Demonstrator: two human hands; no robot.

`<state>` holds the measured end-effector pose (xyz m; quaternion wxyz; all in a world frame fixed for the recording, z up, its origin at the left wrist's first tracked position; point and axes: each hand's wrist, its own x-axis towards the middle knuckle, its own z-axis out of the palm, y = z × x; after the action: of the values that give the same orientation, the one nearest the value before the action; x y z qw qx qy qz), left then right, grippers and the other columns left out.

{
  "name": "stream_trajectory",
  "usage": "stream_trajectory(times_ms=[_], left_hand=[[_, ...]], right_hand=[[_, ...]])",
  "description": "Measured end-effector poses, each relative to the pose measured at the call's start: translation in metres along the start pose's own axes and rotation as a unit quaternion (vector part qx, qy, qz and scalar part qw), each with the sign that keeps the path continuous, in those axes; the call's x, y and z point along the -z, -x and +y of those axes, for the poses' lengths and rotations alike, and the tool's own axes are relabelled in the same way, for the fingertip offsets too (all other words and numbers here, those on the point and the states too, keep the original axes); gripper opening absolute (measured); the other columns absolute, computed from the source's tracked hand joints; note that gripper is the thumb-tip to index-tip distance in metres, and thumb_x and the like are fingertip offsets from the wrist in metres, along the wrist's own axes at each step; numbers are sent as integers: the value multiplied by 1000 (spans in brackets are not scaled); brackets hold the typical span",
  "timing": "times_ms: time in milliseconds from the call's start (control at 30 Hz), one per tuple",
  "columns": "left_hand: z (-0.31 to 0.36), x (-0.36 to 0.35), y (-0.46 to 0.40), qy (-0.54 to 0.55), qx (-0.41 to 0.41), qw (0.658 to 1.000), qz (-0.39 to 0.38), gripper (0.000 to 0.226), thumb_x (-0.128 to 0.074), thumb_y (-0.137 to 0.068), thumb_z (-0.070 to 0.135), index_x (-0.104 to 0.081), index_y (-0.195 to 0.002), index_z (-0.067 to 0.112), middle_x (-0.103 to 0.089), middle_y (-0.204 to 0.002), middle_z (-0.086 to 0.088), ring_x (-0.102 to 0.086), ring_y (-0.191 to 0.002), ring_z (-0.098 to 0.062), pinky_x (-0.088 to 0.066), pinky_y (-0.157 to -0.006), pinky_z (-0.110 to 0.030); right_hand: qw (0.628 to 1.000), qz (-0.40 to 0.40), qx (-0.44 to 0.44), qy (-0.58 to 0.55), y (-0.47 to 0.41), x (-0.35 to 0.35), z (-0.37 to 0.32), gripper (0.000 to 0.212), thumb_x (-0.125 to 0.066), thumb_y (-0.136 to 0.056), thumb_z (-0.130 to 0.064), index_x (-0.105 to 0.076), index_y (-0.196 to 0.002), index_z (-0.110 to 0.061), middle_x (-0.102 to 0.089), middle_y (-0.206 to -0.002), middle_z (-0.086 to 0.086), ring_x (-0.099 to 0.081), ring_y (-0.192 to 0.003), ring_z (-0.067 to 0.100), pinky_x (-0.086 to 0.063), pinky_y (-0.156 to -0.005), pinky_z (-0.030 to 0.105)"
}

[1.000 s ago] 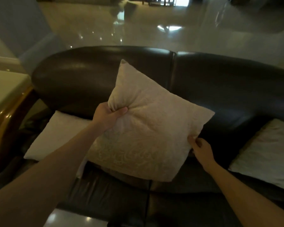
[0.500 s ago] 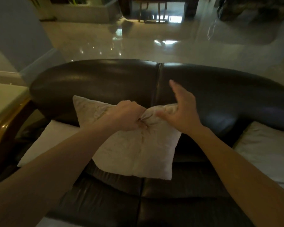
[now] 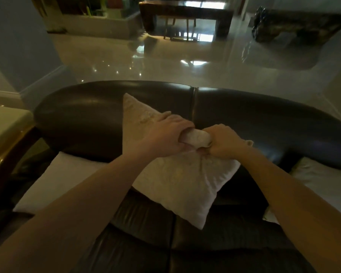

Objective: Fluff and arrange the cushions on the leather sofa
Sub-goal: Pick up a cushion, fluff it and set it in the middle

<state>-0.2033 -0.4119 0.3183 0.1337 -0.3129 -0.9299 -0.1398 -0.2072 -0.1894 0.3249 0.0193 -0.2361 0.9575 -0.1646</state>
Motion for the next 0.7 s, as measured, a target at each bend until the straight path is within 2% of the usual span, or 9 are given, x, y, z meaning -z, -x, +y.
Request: stream_trajectory(times_ms=[67, 167, 233, 300, 400, 433, 500, 567, 700], left_hand=[[-17, 1, 12, 39, 56, 995, 66, 78, -61, -76, 78, -47, -140, 34, -52, -147, 7, -40, -141, -14, -21, -123, -46], [-49, 0, 44, 85, 188, 955, 213, 86, -64, -81, 69, -36, -151, 28, -41, -157, 2, -30, -149, -16, -15, -124, -46], [-65, -7, 68, 222, 322, 864, 316, 89, -71, -82, 57, -32, -156, 25, -38, -161, 0, -31, -147, -13, -24, -121, -39], [-78, -15, 84, 357, 455, 744, 334, 94, -74, -81, 55, -27, -158, 26, -34, -163, -2, -32, -148, -17, -32, -118, -41], [-95, -24, 88, 539, 580, 568, 225, 111, -75, -70, 70, -27, -158, 23, -39, -158, -5, -37, -145, -29, -32, -117, -46], [-99, -27, 86, 597, 580, 534, 149, 118, -75, -60, 78, -32, -156, 22, -43, -153, -5, -41, -142, -30, -32, -118, -48], [-99, -34, 81, 658, 530, 535, 2, 118, -77, -45, 85, -51, -143, 25, -55, -144, -4, -52, -131, -30, -38, -113, -52], [-100, -38, 72, 664, 483, 568, -57, 99, -81, -47, 82, -62, -128, 28, -68, -130, -5, -64, -118, -29, -51, -98, -50], [-109, -44, 60, 650, 454, 609, 18, 100, -94, -48, 62, -59, -134, 26, -71, -127, -5, -69, -112, -30, -54, -95, -51]], right_hand=[[999, 24, -16, -44, 8, 3, 8, 22, -74, -75, -46, -56, -88, -42, -59, -77, -19, -60, -76, 9, -43, -69, 25], [983, 65, -72, -154, 25, 14, 28, 28, -80, -69, -45, -60, -88, -42, -61, -82, -22, -58, -77, -2, -38, -67, 16], [958, 83, -132, -242, 38, 21, 39, 35, -85, -63, -45, -63, -89, -41, -65, -85, -22, -61, -80, -5, -40, -68, 17], [923, 104, -178, -324, 49, 23, 48, 41, -86, -55, -46, -68, -90, -36, -71, -83, -22, -67, -77, -4, -44, -66, 19], [868, 149, -219, -420, 61, 21, 56, 50, -85, -49, -47, -69, -94, -29, -73, -88, -16, -69, -77, -4, -50, -64, 21], [853, 161, -225, -443, 63, 18, 57, 52, -84, -49, -47, -69, -95, -28, -74, -90, -13, -70, -78, -2, -53, -62, 20], [825, 175, -238, -481, 67, 9, 59, 54, -85, -50, -48, -69, -98, -27, -75, -94, -9, -71, -83, 4, -55, -63, 21], [805, 172, -256, -507, 70, 1, 62, 55, -85, -52, -44, -68, -102, -28, -75, -99, -7, -70, -94, 13, -55, -70, 28], [812, 135, -283, -493, 78, -14, 67, 63, -90, -48, -44, -62, -103, -32, -68, -110, -6, -64, -99, 13, -52, -76, 30]])
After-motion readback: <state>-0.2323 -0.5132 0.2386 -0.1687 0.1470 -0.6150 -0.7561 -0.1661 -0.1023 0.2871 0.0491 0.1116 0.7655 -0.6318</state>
